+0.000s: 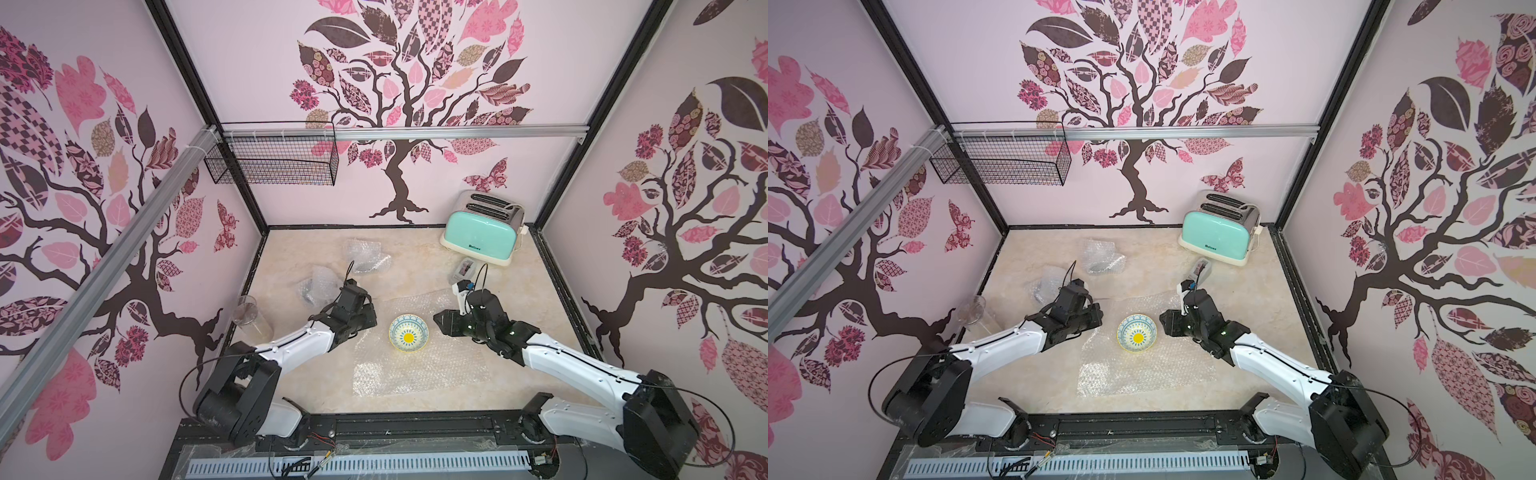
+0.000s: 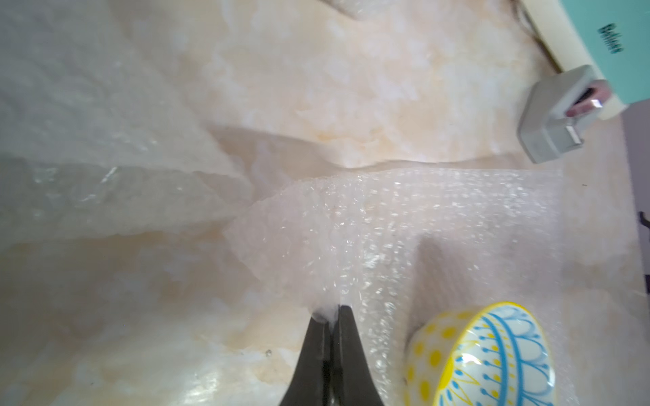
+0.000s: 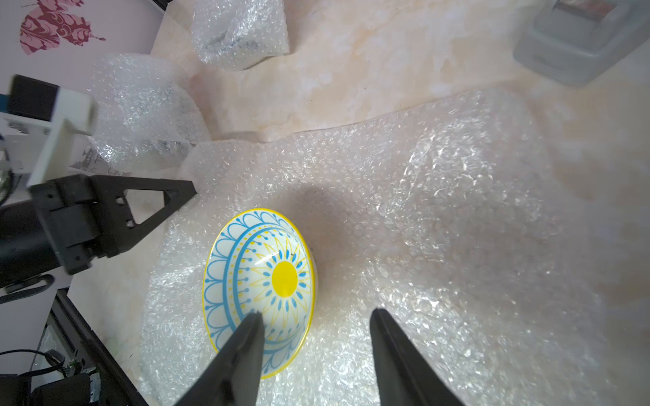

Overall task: Wrap bowls in bubble wrap
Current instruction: Wrap the bowl in bubble wrap.

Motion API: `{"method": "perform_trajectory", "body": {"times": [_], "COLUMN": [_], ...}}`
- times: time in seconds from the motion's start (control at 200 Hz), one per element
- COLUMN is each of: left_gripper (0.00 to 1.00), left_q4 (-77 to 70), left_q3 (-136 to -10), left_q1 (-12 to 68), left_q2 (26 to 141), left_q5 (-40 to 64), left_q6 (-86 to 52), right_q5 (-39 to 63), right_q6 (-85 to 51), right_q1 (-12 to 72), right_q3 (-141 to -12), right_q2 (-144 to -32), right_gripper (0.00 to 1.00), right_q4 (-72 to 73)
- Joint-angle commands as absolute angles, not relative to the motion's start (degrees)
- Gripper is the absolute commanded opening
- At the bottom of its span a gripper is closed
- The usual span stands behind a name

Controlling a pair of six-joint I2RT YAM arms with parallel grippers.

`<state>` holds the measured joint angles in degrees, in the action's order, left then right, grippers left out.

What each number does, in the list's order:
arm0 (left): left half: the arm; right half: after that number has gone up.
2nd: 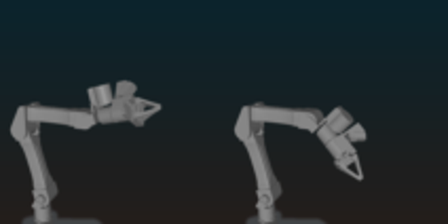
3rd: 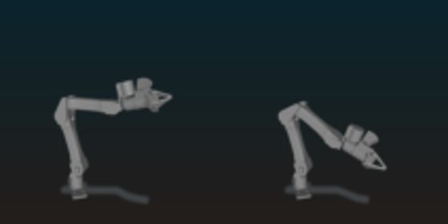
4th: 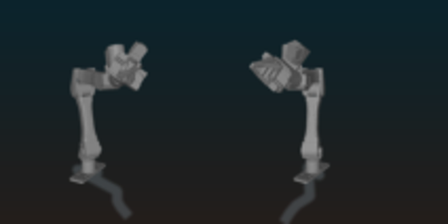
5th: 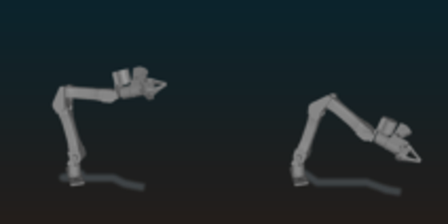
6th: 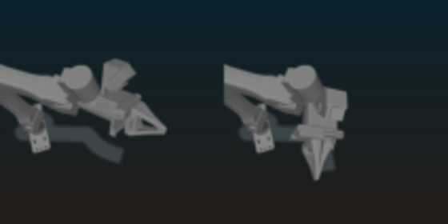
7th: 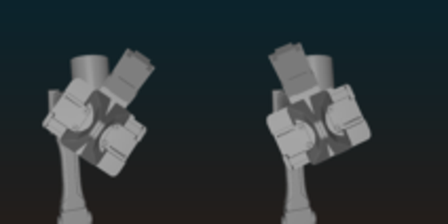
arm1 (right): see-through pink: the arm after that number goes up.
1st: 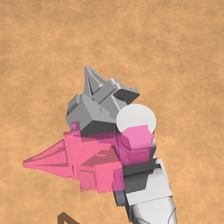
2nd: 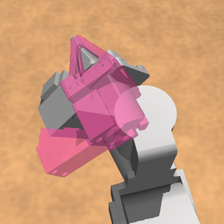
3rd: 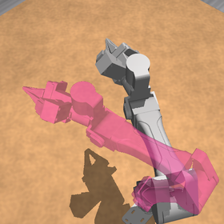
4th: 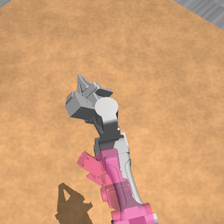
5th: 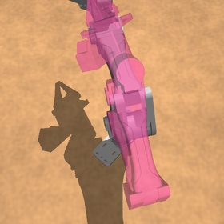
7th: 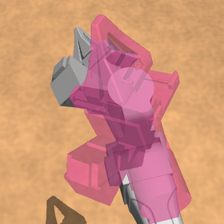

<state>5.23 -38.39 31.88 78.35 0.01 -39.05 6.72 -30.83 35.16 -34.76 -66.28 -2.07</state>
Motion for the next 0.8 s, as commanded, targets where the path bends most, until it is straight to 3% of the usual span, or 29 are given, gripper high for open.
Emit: {"method": "perform_trajectory", "body": {"times": [0.0,0.405,0.795], "left_gripper": [0.0,0.0,0.01], "left_q4": [2.78,0.27,-0.86], "left_q3": [-35.91,-32.44,-33.91], "left_q1": [33.64,39.98,42.63], "left_q2": [74.6,67.48,72.91], "left_q5": [1.18,8.89,15.16], "left_q6": [-36.87,-30.73,-28.8], "right_q5": [7.93,11.46,7.5], "right_q6": [-30.5,-30.95,-24.34], "right_q1": [35.14,35.06,34.84], "right_q3": [-34.21,-35.36,-47.9], "right_q2": [-67.42,-72.57,-79.66], "right_gripper": [0.53,0.54,0.72], "right_q4": [-0.44,3.24,-2.29]}}
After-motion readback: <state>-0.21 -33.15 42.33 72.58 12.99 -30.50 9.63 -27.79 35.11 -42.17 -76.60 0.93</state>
